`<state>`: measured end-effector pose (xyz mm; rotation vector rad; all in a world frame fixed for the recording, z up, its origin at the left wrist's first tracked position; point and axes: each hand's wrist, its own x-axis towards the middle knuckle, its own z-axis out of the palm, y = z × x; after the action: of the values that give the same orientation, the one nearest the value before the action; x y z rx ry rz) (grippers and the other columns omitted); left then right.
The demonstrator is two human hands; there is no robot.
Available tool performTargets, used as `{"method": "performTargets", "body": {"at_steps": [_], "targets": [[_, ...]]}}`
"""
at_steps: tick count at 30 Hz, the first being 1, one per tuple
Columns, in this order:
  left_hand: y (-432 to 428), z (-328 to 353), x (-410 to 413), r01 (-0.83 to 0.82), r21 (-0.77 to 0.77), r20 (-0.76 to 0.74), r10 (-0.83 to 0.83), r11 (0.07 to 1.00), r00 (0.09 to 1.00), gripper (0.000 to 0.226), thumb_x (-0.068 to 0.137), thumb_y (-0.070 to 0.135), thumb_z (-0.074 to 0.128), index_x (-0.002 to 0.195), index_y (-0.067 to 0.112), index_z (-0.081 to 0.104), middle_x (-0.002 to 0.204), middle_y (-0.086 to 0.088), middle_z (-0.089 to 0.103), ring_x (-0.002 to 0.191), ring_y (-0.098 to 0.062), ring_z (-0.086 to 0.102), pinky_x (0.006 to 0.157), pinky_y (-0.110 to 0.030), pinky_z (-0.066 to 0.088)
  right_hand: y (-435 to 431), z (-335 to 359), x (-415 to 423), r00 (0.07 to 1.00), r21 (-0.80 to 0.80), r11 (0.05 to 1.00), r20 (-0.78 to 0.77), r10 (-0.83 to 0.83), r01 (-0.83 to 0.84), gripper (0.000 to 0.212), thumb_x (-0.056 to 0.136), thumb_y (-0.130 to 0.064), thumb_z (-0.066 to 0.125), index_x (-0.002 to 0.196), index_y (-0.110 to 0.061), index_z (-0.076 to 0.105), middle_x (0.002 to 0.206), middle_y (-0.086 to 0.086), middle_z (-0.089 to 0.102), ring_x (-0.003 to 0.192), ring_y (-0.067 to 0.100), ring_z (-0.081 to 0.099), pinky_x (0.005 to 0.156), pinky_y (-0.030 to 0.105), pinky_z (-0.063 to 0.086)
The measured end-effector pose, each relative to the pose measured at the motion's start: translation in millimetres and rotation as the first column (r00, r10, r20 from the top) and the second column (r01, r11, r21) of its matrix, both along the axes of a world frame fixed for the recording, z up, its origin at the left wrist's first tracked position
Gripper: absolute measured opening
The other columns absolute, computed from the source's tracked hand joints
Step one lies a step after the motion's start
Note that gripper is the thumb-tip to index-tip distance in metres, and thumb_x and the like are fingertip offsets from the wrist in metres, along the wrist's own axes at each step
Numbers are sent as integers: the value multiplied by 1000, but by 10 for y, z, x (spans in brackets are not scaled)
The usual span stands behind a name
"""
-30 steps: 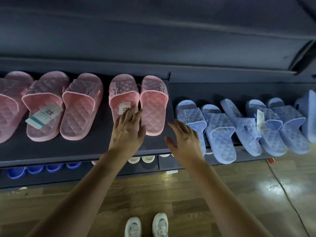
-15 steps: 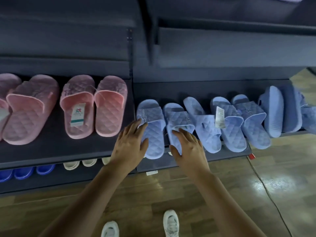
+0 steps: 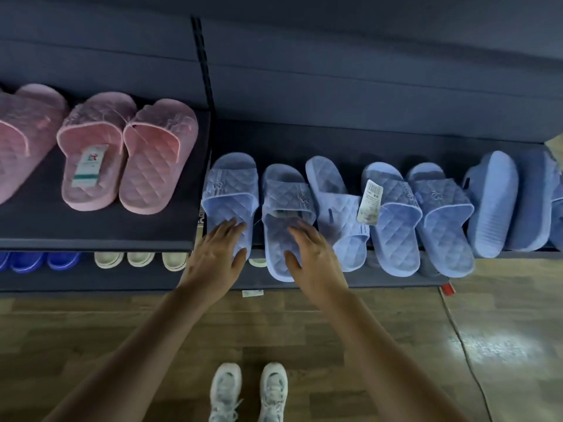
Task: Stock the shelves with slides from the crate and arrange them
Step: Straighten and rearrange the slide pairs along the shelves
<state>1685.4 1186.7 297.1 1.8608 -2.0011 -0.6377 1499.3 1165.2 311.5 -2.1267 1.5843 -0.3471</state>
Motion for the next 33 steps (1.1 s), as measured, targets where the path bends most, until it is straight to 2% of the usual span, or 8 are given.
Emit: {"method": "performTargets", "body": {"at_steps": [6, 9, 13, 18, 21, 24, 29, 33], "targets": [[-48, -128, 16, 44, -25, 6, -44, 999, 999, 47, 80, 3, 66, 124, -4, 52, 127, -21, 55, 118, -37, 53, 96, -47, 43, -231, -251, 83, 982, -143, 986, -179, 58, -84, 33, 75, -9, 66, 107, 2, 62, 129, 17, 51, 108, 36, 56, 81, 40, 53], [-41, -160, 44, 45, -39, 29, -44, 998, 999, 45, 84, 8, 61, 128, 0, 51, 135, -17, 50, 126, -32, 46, 101, -41, 38, -247, -336, 105, 975, -180, 981, -222, 24, -65, 45, 70, -8, 70, 111, 7, 60, 124, 16, 56, 109, 37, 57, 89, 45, 52], [-15, -165, 77, 53, -20, 17, -53, 998, 998, 46, 88, 12, 56, 133, 5, 46, 141, -11, 44, 131, -26, 40, 106, -37, 32, -160, -355, 70, 988, -271, 961, -157, 8, -51, 42, 73, -3, 61, 114, 5, 60, 123, 12, 59, 110, 34, 58, 98, 43, 46], [8, -141, 75, 63, -4, 22, -63, 998, 998, 46, 88, 11, 57, 132, 5, 47, 140, -11, 44, 130, -26, 41, 104, -36, 34, 20, -348, 24, 999, -333, 942, -26, 38, -45, 31, 60, 13, 72, 84, -5, 67, 88, 5, 67, 73, 24, 64, 63, 30, 54], [13, -154, 91, 74, -22, 8, -74, 997, 997, 43, 86, 8, 59, 128, 4, 51, 135, -13, 49, 125, -29, 47, 99, -39, 39, -86, -320, 77, 997, -293, 954, 61, -42, 58, 25, 66, 6, 74, 82, -5, 59, 74, 7, 64, 64, 26, 62, 52, 32, 52], [8, -176, 99, 76, -35, 8, -76, 997, 997, 41, 84, 9, 59, 125, 2, 53, 132, -14, 52, 121, -31, 50, 97, -41, 42, -161, -341, 98, 998, -283, 957, 26, -62, 67, 32, 64, -2, 80, 92, -5, 66, 82, 10, 69, 70, 28, 66, 56, 33, 54], [17, -163, 78, 78, -18, 38, -77, 997, 996, 57, 82, 35, 31, 123, 3, 55, 130, -14, 54, 121, -31, 51, 96, -40, 42, -116, -386, 70, 987, -287, 947, 119, -112, 142, 17, 70, -12, 72, 86, -7, 69, 76, 8, 68, 69, 29, 63, 56, 30, 51], [6, -174, 73, 72, -2, 44, -72, 997, 996, 59, 81, 37, 29, 124, 4, 54, 133, -12, 51, 123, -29, 49, 97, -41, 42, 106, -461, 93, 974, -242, 948, 144, -174, 205, 24, 74, -28, 71, 84, -7, 70, 85, 5, 66, 74, 24, 58, 61, 24, 44]]}}
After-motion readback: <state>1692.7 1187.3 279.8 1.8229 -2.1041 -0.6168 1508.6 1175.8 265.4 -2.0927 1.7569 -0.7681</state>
